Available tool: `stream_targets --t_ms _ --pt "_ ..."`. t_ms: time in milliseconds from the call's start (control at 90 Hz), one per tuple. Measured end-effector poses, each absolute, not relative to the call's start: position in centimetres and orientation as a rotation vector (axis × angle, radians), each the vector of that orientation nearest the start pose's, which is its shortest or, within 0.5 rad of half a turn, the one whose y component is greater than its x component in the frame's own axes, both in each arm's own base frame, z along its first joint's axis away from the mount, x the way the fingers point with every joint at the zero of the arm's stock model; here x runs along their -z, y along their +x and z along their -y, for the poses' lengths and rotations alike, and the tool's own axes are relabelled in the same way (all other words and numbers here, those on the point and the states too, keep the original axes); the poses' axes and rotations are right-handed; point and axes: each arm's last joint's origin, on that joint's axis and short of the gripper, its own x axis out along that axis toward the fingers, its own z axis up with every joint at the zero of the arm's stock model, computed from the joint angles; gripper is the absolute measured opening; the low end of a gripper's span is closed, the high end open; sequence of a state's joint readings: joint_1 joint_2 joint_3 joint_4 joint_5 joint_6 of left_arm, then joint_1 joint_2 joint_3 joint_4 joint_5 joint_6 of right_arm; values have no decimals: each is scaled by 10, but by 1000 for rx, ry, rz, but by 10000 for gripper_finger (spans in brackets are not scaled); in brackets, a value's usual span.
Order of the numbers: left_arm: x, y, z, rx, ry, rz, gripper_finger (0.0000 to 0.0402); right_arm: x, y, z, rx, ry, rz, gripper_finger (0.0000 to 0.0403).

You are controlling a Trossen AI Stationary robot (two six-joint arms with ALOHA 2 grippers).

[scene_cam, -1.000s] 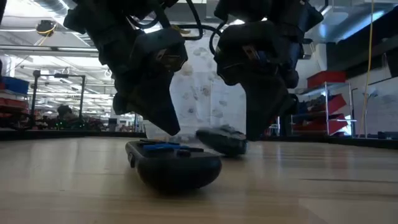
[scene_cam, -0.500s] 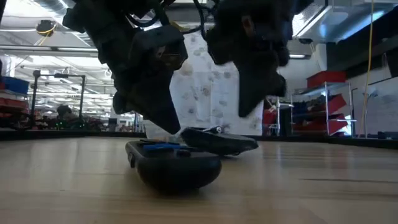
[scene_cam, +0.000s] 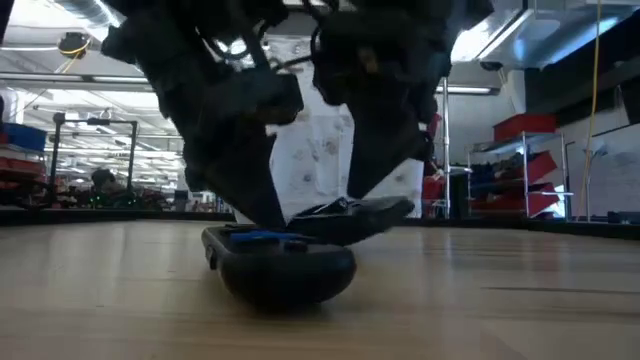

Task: Insert battery
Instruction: Insert the silver battery into the mouse

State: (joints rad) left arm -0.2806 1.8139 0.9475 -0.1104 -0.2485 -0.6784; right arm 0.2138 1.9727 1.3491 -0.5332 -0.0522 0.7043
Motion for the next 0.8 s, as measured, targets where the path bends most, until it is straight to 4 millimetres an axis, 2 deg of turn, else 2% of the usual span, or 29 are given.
stream_targets --t_ms 444,611,800 --pt "-132 334 90 -249 -413 -883 4 -160 388 -86 179 556 -1195 1" --pt "-132 334 91 -229 -448 -894 4 -167 390 -88 140 585 -1214 0" --pt "-138 327 91 -254 -604 -956 1 -172 393 -87 134 590 -1201 0"
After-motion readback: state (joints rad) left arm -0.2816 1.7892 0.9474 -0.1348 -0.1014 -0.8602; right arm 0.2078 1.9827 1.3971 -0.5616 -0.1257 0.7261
